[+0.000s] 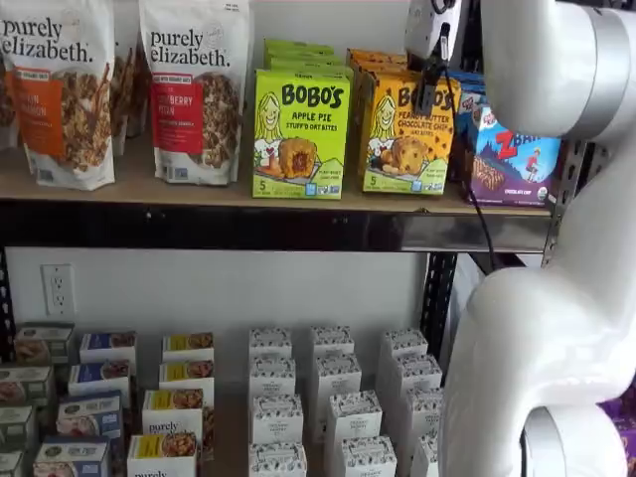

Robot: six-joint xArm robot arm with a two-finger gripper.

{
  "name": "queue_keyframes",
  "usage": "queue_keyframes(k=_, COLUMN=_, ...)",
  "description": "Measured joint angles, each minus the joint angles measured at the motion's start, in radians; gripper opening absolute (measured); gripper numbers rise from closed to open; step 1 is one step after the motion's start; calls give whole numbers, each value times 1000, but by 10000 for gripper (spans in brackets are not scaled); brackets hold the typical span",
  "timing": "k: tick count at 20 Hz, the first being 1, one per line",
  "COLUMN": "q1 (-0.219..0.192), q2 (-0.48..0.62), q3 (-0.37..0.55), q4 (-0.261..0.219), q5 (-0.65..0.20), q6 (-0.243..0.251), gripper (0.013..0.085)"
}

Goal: Pick up the orange box on the top shelf, the fifth box from the left

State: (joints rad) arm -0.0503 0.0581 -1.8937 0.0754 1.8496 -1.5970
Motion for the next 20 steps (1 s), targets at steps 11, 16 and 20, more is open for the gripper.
queue_keyframes(k=11, q1=-35, q2=-98, q3=28, q4=29, q5=38, q6=-22, gripper=410)
queue_keyframes(k=16, q1=-48, q2=-160, q3=51, q4=39, q5=74, q6=-27, gripper=410)
queue_keyframes(k=20, q1=-53, q2=-217, q3=77, q4=44, q5=110, q6=-27, gripper=410)
